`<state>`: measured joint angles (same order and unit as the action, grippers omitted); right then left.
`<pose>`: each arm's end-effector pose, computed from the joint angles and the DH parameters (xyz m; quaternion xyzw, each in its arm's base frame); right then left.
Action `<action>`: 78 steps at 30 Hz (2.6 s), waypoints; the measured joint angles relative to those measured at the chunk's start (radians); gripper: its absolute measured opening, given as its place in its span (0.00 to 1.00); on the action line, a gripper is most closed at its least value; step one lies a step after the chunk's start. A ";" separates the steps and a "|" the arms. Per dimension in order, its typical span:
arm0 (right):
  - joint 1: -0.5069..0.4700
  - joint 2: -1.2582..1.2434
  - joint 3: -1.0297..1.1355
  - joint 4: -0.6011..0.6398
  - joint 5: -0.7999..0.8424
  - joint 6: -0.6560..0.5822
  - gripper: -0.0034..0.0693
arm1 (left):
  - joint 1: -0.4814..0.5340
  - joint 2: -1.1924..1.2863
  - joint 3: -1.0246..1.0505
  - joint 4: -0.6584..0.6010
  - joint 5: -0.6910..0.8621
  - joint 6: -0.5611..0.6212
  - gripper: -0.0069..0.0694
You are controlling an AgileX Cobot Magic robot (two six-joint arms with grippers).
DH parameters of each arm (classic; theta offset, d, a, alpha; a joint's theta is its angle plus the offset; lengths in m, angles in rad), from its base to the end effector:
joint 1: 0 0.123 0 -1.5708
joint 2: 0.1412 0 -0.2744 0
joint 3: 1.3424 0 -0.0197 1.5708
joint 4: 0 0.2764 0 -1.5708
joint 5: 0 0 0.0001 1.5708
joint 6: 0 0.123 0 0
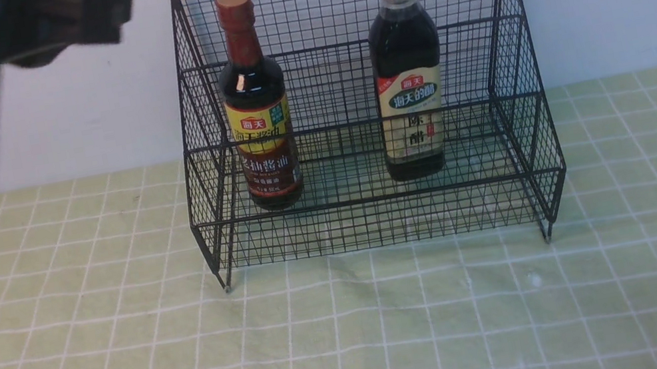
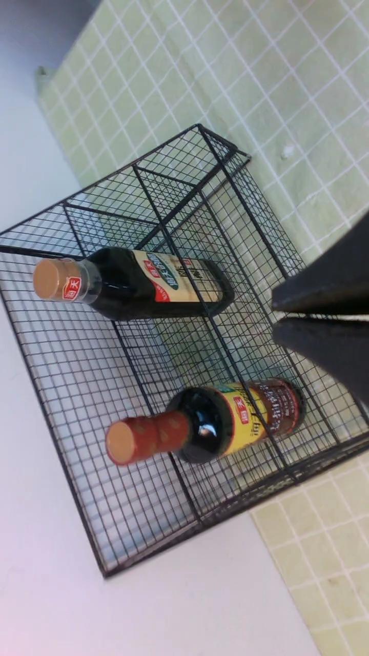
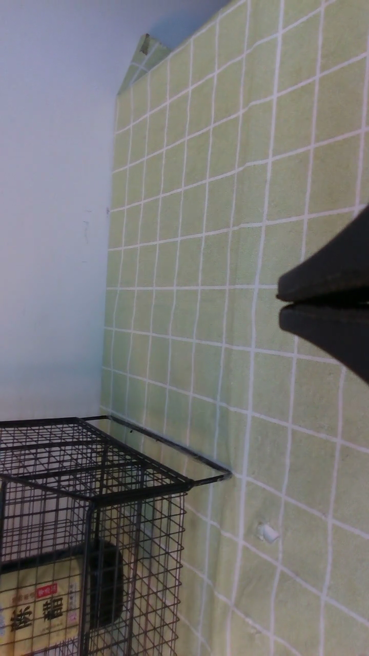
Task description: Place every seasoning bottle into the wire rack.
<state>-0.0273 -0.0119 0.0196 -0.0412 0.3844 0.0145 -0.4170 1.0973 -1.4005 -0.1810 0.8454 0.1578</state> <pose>0.1191 -0.0052 0.1630 0.0060 0.8062 -0.0213 0.5913 0.2387 -0.1239 0.4530 0.2250 0.8145 -0.1565 0.5113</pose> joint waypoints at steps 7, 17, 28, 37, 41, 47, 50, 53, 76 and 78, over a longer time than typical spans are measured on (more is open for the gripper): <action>0.000 0.000 0.000 0.000 0.000 0.000 0.03 | 0.000 -0.229 0.174 0.036 -0.016 -0.012 0.08; 0.000 0.000 0.000 0.000 0.000 0.000 0.03 | 0.000 -0.318 0.213 0.036 0.015 -0.013 0.08; 0.000 0.000 0.000 0.000 0.000 0.000 0.03 | 0.000 -0.318 0.213 0.068 0.022 -0.013 0.08; 0.000 0.000 0.000 0.000 0.000 0.000 0.03 | 0.001 -0.437 0.354 0.165 -0.066 -0.040 0.08; 0.000 0.000 0.000 0.000 0.000 0.000 0.03 | 0.033 -0.577 0.569 0.196 -0.212 -0.040 0.08; 0.000 0.000 0.000 0.000 0.000 0.000 0.03 | 0.212 -0.842 1.016 0.161 -0.494 -0.041 0.08; 0.000 0.000 0.000 0.000 0.000 0.000 0.03 | 0.273 -0.938 1.174 0.130 -0.568 -0.041 0.08; 0.000 0.000 0.000 0.000 0.000 0.000 0.03 | 0.317 -1.022 1.309 0.121 -0.589 -0.041 0.08; 0.000 0.000 0.000 0.000 0.000 0.000 0.03 | 0.334 -1.109 1.429 0.117 -0.478 -0.041 0.08; 0.000 0.000 0.000 0.000 0.000 0.000 0.03 | 0.334 -1.109 1.429 0.117 -0.478 -0.041 0.08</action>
<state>-0.0273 -0.0119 0.0196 -0.0412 0.3844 0.0145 -0.0828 -0.0116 0.0285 -0.0639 0.3669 0.1168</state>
